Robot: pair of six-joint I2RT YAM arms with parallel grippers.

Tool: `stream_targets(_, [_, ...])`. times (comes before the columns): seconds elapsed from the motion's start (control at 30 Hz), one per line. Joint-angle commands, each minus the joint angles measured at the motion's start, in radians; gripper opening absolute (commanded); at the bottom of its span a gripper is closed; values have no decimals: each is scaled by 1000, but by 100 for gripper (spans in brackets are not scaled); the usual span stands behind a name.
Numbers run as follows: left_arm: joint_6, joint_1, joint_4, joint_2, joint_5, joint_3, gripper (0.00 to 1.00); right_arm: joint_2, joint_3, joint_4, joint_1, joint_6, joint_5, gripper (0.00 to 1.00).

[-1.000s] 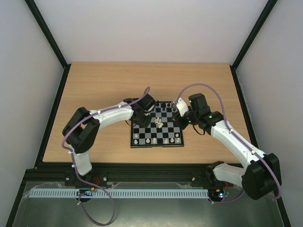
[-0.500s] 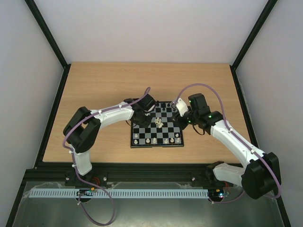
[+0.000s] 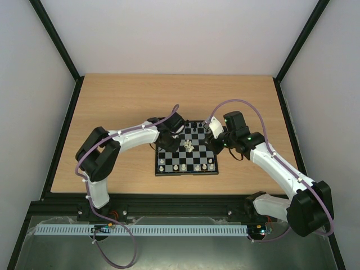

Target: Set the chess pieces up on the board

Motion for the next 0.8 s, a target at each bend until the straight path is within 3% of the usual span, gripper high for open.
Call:
stream_targets(0.0, [5,2,-52,-24,9,-28,7,9,-8,-27,-2,-12,-13,30])
stream_targets(0.43, [-15,-48,-94,-173,38,-164,7,9,-8,-28,-2,-12,-15,30])
stream_targets(0.77, [-20,-80,-69,-144,55,-153,7,5,-6,-32,-3,-12,-17,30])
